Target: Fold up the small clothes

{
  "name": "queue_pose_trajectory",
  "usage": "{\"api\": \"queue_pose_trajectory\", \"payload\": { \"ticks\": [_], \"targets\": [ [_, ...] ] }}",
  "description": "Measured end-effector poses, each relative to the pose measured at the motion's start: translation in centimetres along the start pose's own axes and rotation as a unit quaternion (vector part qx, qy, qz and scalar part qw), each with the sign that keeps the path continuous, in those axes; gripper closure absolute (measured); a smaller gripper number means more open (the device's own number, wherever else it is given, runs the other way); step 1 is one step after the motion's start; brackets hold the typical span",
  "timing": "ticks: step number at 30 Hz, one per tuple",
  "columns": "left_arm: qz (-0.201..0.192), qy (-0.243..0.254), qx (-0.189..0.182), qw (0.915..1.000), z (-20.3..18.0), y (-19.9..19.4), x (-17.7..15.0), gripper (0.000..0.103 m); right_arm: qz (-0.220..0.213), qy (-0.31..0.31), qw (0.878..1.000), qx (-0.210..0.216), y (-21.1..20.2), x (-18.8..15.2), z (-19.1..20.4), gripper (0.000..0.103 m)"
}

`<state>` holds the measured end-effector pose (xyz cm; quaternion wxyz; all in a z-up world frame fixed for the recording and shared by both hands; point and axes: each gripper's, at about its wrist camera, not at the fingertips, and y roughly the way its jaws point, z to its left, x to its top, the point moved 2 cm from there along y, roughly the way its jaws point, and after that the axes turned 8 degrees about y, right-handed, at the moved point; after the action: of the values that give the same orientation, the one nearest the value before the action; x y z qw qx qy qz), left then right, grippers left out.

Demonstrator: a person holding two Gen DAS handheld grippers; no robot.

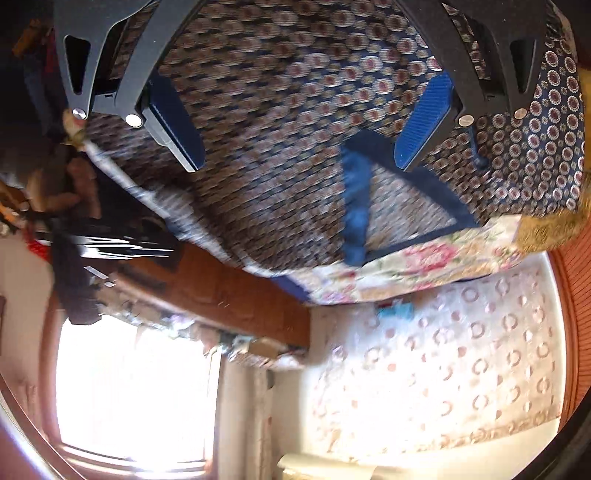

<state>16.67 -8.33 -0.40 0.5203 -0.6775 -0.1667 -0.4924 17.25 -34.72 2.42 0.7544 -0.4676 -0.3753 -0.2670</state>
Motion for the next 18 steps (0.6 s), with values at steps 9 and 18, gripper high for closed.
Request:
{"api": "queue_pose_trajectory", "payload": {
  "ticks": [9,18],
  "targets": [
    [-0.003,0.035,-0.016,0.9993,-4.9,-0.7,0.3,0.000,0.026,0.087,0.991,-0.099,1.1,-0.8,-8.3,0.050],
    [0.006,0.038,-0.028,0.9989,-6.5,-0.2,-0.4,0.000,0.085,0.160,0.977,-0.108,5.7,-1.0,-11.6,0.050]
  ]
}}
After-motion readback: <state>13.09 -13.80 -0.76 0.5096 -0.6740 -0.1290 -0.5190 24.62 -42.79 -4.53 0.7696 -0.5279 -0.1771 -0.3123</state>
